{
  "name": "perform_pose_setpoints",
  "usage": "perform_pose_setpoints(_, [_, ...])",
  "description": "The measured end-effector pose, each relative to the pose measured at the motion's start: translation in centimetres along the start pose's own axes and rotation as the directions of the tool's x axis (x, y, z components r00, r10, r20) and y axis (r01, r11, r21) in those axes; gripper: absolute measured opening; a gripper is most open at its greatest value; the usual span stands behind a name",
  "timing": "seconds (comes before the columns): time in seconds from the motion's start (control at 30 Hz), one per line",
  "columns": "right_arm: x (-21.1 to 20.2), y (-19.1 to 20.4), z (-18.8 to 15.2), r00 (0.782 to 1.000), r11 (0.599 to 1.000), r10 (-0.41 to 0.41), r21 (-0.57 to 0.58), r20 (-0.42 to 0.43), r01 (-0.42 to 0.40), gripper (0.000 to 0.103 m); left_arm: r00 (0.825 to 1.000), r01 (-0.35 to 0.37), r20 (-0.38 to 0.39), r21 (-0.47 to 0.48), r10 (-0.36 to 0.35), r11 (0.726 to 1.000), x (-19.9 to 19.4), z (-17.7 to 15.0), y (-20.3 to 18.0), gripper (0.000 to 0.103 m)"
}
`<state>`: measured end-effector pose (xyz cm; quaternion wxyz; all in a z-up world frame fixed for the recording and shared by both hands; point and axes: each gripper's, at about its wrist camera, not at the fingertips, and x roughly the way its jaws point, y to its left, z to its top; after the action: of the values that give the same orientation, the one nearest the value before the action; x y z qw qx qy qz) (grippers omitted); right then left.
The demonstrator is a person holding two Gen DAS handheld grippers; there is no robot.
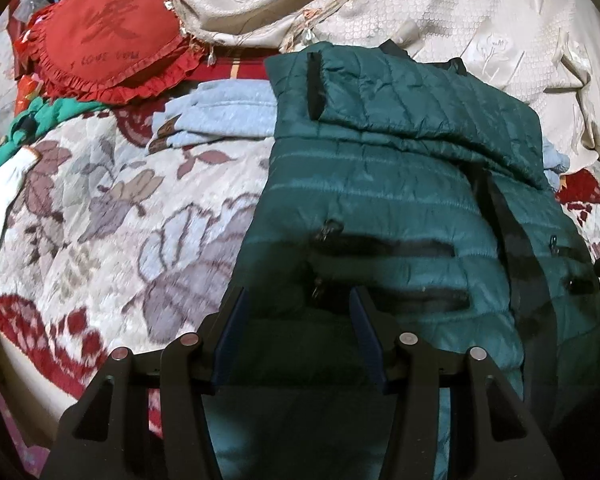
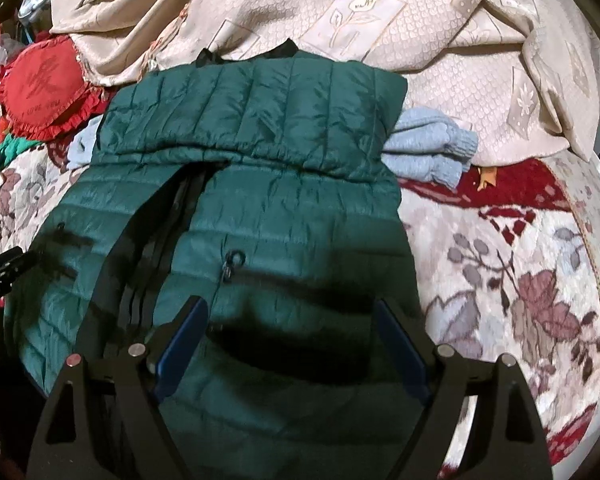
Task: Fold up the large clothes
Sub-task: 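Lift the hem with both grippers and fold it toward the collar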
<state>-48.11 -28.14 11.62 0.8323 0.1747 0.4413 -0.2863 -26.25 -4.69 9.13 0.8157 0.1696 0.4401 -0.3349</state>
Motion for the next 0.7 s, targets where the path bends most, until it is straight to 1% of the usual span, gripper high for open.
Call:
perform_pose_setpoints(0.23, [-0.1, 0.2, -2.1, 1.0, 1.0, 0.007, 0.008, -0.029, -0.007, 0.088, 1.0, 0.0, -0.023, 0.001, 0.0, 1.0, -0.5, -1.3, 0.7, 0.034])
perform_pose_setpoints(0.4, [-0.6, -0.4, -3.7, 0.998, 0.999, 0.029, 0.032, -0.048, -0.027, 0.088, 0.999, 0.019, -0.043, -0.014, -0.019, 1.0, -1.2, -2.0, 1.6, 0.034])
perform_pose_setpoints(0.6, [-1.4, -2.4, -5.6, 0.995, 0.998, 0.025, 0.056, -0.1, -0.019, 0.089, 0.994, 0.051, -0.091, -0.061, -0.056, 0.997, -1.0, -2.8, 3.4, 0.034])
perform_pose_setpoints(0.7, [-1.5, -3.7, -6.5, 0.991, 0.997, 0.028, 0.077, -0.129, -0.019, 0.09, 0.988, 0.086, -0.12, -0.113, -0.1, 0.99, -0.6, -3.2, 4.6, 0.034])
